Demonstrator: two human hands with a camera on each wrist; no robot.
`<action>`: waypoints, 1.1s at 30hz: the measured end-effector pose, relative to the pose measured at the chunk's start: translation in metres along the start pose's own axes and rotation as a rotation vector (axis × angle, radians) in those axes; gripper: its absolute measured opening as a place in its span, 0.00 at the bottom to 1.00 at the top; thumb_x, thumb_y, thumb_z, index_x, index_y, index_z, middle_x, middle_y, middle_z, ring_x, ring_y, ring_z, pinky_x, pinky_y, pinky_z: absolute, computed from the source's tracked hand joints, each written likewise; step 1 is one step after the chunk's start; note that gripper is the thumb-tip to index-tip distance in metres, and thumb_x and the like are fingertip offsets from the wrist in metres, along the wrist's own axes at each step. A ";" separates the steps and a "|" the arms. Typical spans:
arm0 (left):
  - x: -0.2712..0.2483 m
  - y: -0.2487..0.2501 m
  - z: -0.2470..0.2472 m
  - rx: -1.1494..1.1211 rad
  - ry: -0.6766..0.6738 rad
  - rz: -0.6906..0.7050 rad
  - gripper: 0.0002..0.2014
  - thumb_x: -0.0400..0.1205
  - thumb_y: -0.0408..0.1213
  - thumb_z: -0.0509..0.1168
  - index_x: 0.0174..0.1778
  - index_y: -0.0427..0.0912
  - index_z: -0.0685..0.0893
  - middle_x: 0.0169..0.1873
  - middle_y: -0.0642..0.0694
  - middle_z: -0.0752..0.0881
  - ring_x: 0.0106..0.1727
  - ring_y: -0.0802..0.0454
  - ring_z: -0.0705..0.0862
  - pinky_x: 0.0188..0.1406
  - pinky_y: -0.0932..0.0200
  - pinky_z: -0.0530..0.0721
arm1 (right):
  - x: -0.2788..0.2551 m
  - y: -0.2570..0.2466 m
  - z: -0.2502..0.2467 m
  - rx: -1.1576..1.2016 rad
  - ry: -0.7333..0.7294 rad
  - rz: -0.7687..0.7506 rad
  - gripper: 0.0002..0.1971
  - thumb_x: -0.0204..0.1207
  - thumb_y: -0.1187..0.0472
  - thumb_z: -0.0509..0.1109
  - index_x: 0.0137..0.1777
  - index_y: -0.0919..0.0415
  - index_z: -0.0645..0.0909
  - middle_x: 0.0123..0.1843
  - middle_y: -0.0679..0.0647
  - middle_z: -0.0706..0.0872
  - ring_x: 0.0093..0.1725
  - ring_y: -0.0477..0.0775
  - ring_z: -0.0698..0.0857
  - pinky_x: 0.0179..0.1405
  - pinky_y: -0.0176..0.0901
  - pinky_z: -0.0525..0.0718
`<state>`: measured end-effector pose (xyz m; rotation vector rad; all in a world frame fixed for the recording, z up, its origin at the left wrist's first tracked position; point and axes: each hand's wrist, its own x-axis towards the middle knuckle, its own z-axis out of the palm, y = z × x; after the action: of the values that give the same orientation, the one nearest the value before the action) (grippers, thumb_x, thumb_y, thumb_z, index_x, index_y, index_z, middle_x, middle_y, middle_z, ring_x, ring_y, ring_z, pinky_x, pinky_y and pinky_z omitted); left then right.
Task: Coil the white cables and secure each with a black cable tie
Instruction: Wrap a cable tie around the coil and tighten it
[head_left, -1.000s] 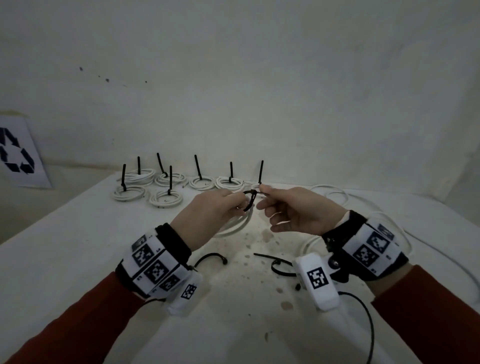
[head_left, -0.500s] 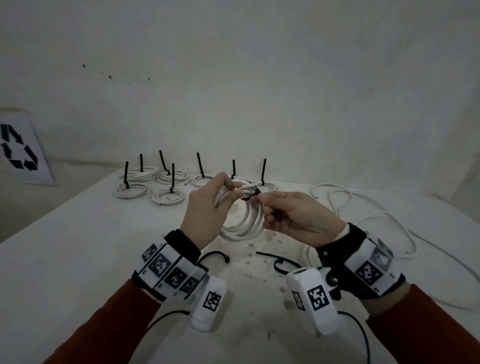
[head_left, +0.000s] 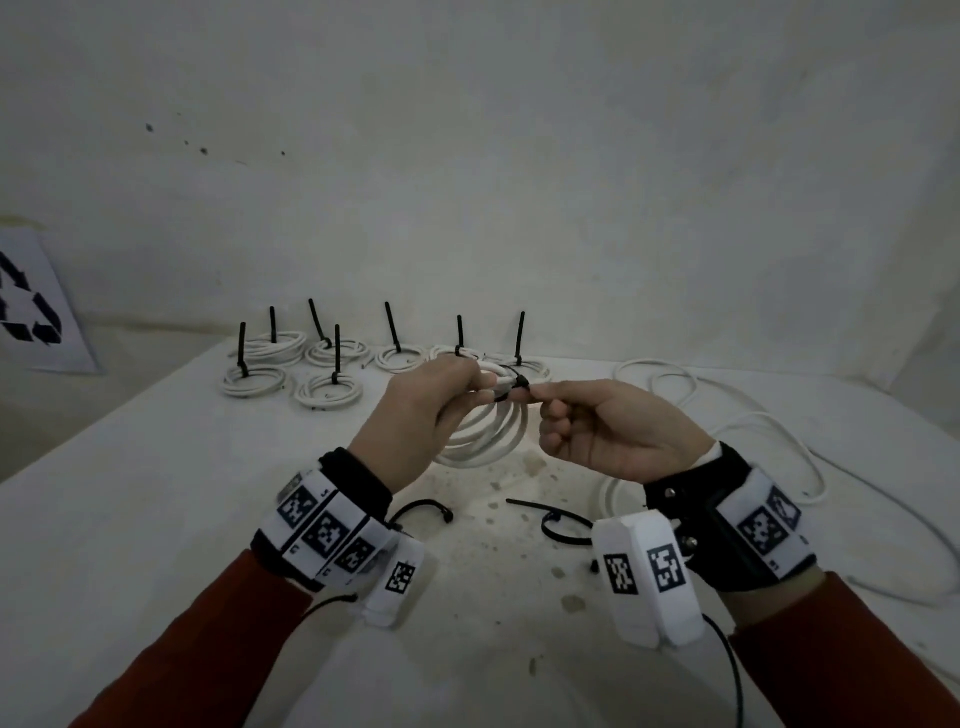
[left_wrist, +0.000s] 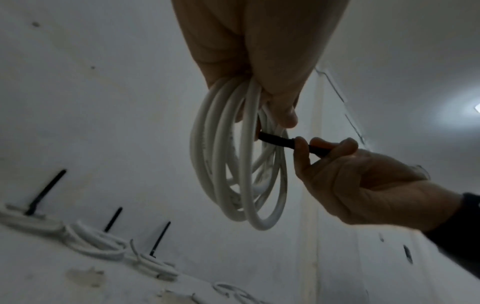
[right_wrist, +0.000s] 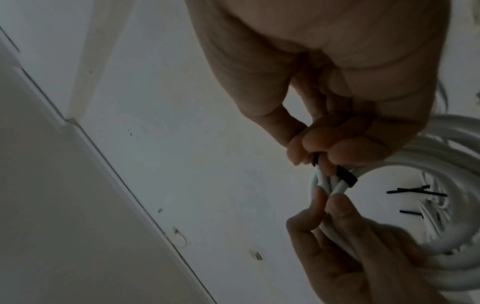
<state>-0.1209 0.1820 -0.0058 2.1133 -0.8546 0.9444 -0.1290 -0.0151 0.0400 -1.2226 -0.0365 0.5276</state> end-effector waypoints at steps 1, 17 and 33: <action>0.001 0.000 0.000 0.031 -0.031 0.025 0.04 0.81 0.33 0.66 0.43 0.37 0.82 0.40 0.56 0.81 0.42 0.62 0.80 0.43 0.74 0.75 | 0.000 0.001 0.001 -0.043 0.001 -0.013 0.09 0.79 0.69 0.64 0.53 0.74 0.84 0.22 0.51 0.74 0.22 0.44 0.70 0.24 0.35 0.78; -0.004 0.011 0.004 -0.099 -0.094 -0.226 0.18 0.83 0.39 0.63 0.64 0.50 0.63 0.45 0.49 0.87 0.43 0.56 0.85 0.44 0.69 0.78 | -0.002 0.021 -0.007 -0.292 -0.090 -0.188 0.13 0.81 0.67 0.65 0.64 0.67 0.80 0.25 0.54 0.78 0.26 0.48 0.78 0.34 0.39 0.84; 0.001 -0.005 0.001 0.599 -0.179 0.163 0.16 0.78 0.49 0.54 0.60 0.51 0.72 0.43 0.51 0.88 0.41 0.46 0.84 0.43 0.49 0.79 | 0.012 0.028 0.007 0.059 -0.043 0.067 0.17 0.87 0.58 0.54 0.40 0.64 0.76 0.19 0.46 0.60 0.18 0.44 0.59 0.18 0.33 0.63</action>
<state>-0.1161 0.1836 -0.0072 2.7006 -0.9234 1.2236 -0.1310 0.0029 0.0144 -1.1578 -0.0168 0.6093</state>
